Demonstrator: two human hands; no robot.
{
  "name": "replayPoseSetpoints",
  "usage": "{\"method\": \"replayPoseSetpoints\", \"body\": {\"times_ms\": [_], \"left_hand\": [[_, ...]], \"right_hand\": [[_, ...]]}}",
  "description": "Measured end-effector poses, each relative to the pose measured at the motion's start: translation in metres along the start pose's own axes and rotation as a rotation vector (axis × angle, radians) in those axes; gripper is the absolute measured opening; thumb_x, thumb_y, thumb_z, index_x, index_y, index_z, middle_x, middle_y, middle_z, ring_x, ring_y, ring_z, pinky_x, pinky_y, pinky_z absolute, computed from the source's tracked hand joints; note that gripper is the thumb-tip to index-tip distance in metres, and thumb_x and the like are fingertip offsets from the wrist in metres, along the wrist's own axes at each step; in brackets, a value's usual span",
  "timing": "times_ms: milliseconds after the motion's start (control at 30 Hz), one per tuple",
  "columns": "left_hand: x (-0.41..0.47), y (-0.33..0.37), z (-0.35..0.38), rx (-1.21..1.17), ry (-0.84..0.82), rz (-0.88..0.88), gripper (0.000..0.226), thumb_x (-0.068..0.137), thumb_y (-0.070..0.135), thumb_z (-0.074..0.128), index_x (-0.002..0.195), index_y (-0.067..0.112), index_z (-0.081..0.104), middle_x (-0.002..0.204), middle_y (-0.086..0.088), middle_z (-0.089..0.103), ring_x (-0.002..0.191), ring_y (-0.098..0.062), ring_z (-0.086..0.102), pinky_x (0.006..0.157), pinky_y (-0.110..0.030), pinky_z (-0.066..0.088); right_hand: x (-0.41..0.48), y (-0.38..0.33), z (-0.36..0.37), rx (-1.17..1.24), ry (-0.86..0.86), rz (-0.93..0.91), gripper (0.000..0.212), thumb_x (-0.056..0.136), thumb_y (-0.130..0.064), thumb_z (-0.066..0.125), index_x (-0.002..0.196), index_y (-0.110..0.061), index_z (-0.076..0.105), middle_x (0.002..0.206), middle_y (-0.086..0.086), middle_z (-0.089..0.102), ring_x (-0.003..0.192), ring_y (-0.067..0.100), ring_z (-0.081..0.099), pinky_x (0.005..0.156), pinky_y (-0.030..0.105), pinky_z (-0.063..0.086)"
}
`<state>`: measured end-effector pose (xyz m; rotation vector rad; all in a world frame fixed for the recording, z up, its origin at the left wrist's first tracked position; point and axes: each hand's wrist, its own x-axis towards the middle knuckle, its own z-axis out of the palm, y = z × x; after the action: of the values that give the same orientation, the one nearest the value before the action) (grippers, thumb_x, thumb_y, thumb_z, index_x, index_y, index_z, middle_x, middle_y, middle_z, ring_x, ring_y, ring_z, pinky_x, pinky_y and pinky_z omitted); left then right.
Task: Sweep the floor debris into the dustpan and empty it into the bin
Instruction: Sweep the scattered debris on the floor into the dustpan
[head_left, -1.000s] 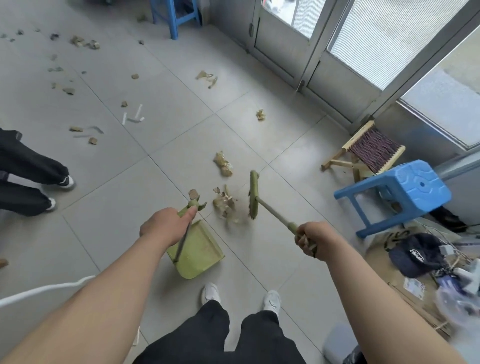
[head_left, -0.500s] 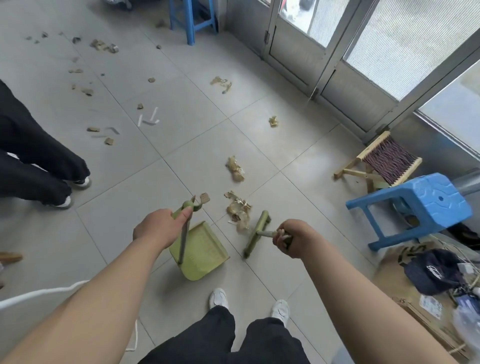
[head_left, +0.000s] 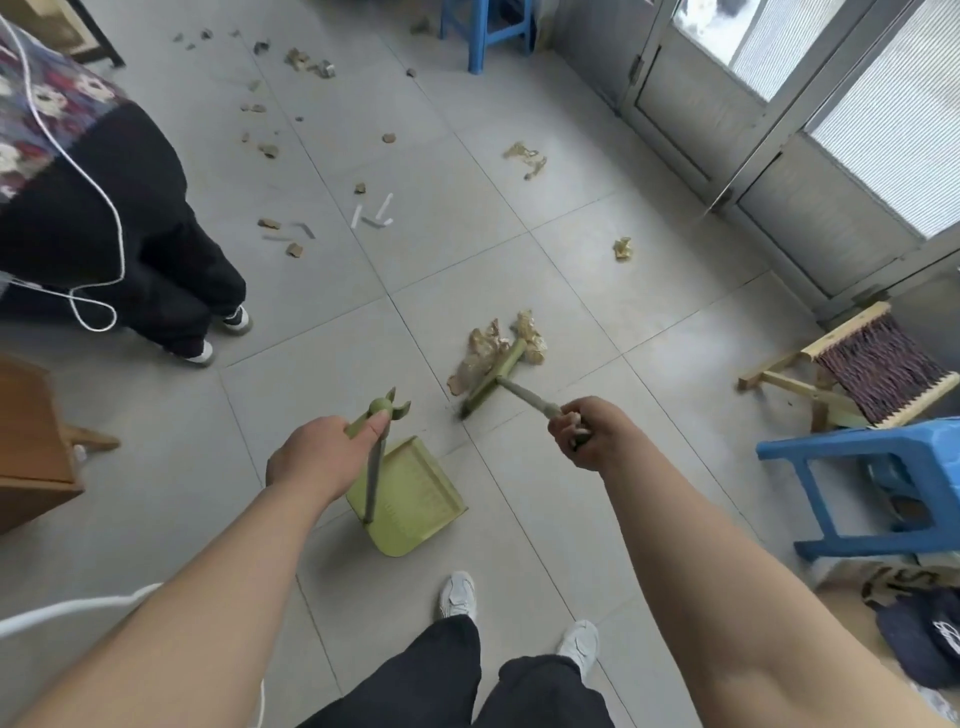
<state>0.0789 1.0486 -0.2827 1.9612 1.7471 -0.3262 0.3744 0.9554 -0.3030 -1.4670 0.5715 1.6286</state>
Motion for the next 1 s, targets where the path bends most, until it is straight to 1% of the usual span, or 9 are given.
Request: {"method": "replayPoseSetpoints", "body": {"times_ms": [100, 300, 400, 467, 533, 633, 733, 900, 1000], "left_hand": [[0.000, -0.006, -0.002, -0.006, -0.001, -0.009, 0.068, 0.089, 0.074, 0.029, 0.072, 0.014, 0.055, 0.074, -0.003, 0.062, 0.072, -0.024, 0.058, 0.062, -0.031, 0.038], [0.000, -0.009, -0.014, 0.000, 0.037, -0.031, 0.073, 0.087, 0.077, 0.025, 0.080, 0.015, 0.062, 0.077, -0.002, 0.065, 0.073, -0.023, 0.059, 0.062, -0.031, 0.039], [-0.002, -0.012, -0.019, 0.003, 0.057, -0.049, 0.073, 0.087, 0.078, 0.024, 0.078, 0.015, 0.060, 0.077, -0.002, 0.064, 0.074, -0.024, 0.059, 0.062, -0.032, 0.038], [-0.003, -0.015, -0.021, -0.005, 0.063, -0.062, 0.072, 0.086, 0.078, 0.024, 0.074, 0.015, 0.057, 0.076, -0.002, 0.063, 0.074, -0.026, 0.059, 0.062, -0.032, 0.039], [-0.003, -0.017, -0.022, -0.008, 0.067, -0.082, 0.072, 0.086, 0.079, 0.024, 0.071, 0.015, 0.054, 0.074, -0.002, 0.062, 0.071, -0.025, 0.058, 0.059, -0.031, 0.037], [-0.001, -0.018, -0.023, -0.010, 0.071, -0.116, 0.074, 0.085, 0.080, 0.023, 0.072, 0.015, 0.055, 0.074, -0.002, 0.063, 0.069, -0.023, 0.058, 0.057, -0.030, 0.036], [0.004, -0.014, -0.024, -0.006, 0.066, -0.158, 0.074, 0.085, 0.081, 0.023, 0.073, 0.016, 0.056, 0.075, -0.001, 0.062, 0.070, -0.023, 0.057, 0.058, -0.030, 0.037], [0.022, 0.007, -0.026, -0.013, 0.061, -0.230, 0.073, 0.085, 0.080, 0.024, 0.072, 0.015, 0.055, 0.074, -0.001, 0.062, 0.068, -0.021, 0.057, 0.057, -0.029, 0.036], [0.037, 0.028, -0.031, -0.004, 0.056, -0.256, 0.072, 0.086, 0.079, 0.024, 0.072, 0.015, 0.054, 0.074, -0.001, 0.062, 0.069, -0.022, 0.057, 0.057, -0.029, 0.036]], "right_hand": [[-0.010, 0.007, -0.004, -0.114, 0.007, -0.024, 0.016, 0.093, -0.003, 0.030, 0.097, -0.004, 0.045, 0.065, 0.001, 0.034, 0.026, 0.005, 0.030, 0.025, 0.012, 0.026], [-0.048, -0.020, -0.013, -0.556, 0.094, -0.073, 0.019, 0.093, -0.004, 0.036, 0.102, 0.003, 0.051, 0.064, 0.006, 0.044, 0.030, 0.005, 0.035, 0.030, 0.012, 0.026], [-0.052, -0.029, -0.006, -0.668, 0.088, -0.024, 0.015, 0.094, -0.005, 0.040, 0.097, 0.003, 0.052, 0.064, 0.008, 0.047, 0.028, 0.006, 0.037, 0.030, 0.011, 0.027], [-0.045, -0.032, 0.002, -0.750, 0.075, 0.012, 0.015, 0.094, -0.006, 0.043, 0.098, 0.003, 0.054, 0.063, 0.007, 0.047, 0.029, 0.006, 0.036, 0.030, 0.011, 0.027], [-0.034, -0.035, 0.011, -0.810, 0.044, 0.064, 0.016, 0.094, -0.007, 0.042, 0.100, 0.002, 0.054, 0.062, 0.005, 0.046, 0.030, 0.006, 0.036, 0.031, 0.010, 0.025], [-0.014, -0.041, 0.025, -0.881, 0.006, 0.135, 0.015, 0.093, -0.008, 0.042, 0.099, -0.001, 0.053, 0.058, 0.004, 0.046, 0.031, 0.005, 0.037, 0.035, 0.011, 0.022], [0.005, -0.055, 0.039, -0.975, -0.011, 0.185, 0.015, 0.093, -0.009, 0.042, 0.100, 0.000, 0.053, 0.056, 0.004, 0.047, 0.031, 0.005, 0.037, 0.033, 0.011, 0.024], [0.027, -0.107, 0.058, -1.138, 0.022, 0.255, 0.014, 0.094, -0.010, 0.043, 0.092, -0.001, 0.054, 0.054, 0.002, 0.048, 0.030, 0.005, 0.035, 0.035, 0.011, 0.023], [0.033, -0.153, 0.068, -1.230, 0.069, 0.284, 0.011, 0.094, -0.009, 0.045, 0.090, -0.004, 0.053, 0.051, 0.002, 0.050, 0.026, 0.007, 0.035, 0.030, 0.009, 0.026]]}}
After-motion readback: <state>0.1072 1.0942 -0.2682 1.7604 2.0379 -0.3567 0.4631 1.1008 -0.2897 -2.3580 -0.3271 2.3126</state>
